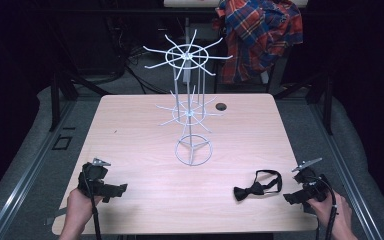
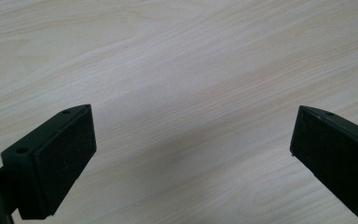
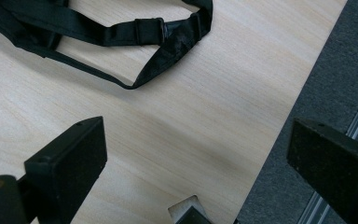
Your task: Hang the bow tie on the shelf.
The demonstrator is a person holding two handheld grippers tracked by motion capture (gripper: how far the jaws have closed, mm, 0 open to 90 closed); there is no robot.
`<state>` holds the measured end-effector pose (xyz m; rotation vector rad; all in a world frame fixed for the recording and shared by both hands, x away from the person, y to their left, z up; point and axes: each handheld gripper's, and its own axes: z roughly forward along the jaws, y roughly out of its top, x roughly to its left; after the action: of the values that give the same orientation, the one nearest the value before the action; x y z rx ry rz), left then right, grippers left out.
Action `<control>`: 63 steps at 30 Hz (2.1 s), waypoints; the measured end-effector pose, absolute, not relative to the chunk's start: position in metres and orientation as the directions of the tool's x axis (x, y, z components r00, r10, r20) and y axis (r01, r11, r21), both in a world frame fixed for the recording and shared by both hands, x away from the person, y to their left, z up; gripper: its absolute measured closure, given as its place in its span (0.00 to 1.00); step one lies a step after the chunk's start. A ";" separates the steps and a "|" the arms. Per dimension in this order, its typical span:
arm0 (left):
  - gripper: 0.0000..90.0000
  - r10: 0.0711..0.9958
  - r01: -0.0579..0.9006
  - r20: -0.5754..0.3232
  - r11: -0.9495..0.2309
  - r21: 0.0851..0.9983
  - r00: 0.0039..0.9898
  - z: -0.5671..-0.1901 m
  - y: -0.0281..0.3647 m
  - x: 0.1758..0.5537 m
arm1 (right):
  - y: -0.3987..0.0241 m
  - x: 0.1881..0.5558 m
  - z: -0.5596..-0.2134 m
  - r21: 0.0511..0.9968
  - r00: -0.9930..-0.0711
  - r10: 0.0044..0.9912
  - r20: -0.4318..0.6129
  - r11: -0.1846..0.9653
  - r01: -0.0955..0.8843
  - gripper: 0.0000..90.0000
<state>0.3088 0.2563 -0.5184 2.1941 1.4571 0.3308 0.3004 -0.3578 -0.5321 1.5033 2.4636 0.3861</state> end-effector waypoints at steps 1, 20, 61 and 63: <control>0.00 0.912 0.795 -0.060 -0.319 0.516 0.405 -0.518 0.256 0.309 | -0.358 0.301 -0.532 0.326 -0.456 0.888 -0.055 0.447 0.833 0.04; 0.00 0.910 0.791 -0.062 -0.320 0.521 0.410 -0.519 0.255 0.308 | -0.351 0.307 -0.518 0.494 -0.468 0.881 -0.074 0.440 0.750 0.00; 0.00 0.903 0.791 -0.056 -0.342 0.508 0.426 -0.521 0.253 0.308 | -0.306 0.357 -0.542 0.382 -0.452 0.881 -0.137 0.468 0.797 0.68; 0.00 0.903 0.789 -0.053 -0.342 0.510 0.426 -0.521 0.253 0.308 | -0.306 0.358 -0.541 0.367 -0.461 0.876 -0.144 0.480 0.797 0.69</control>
<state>0.3080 0.2530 -0.5207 2.2210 1.4311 0.3290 0.3582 -0.3064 -0.5410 1.4142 2.4182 0.3560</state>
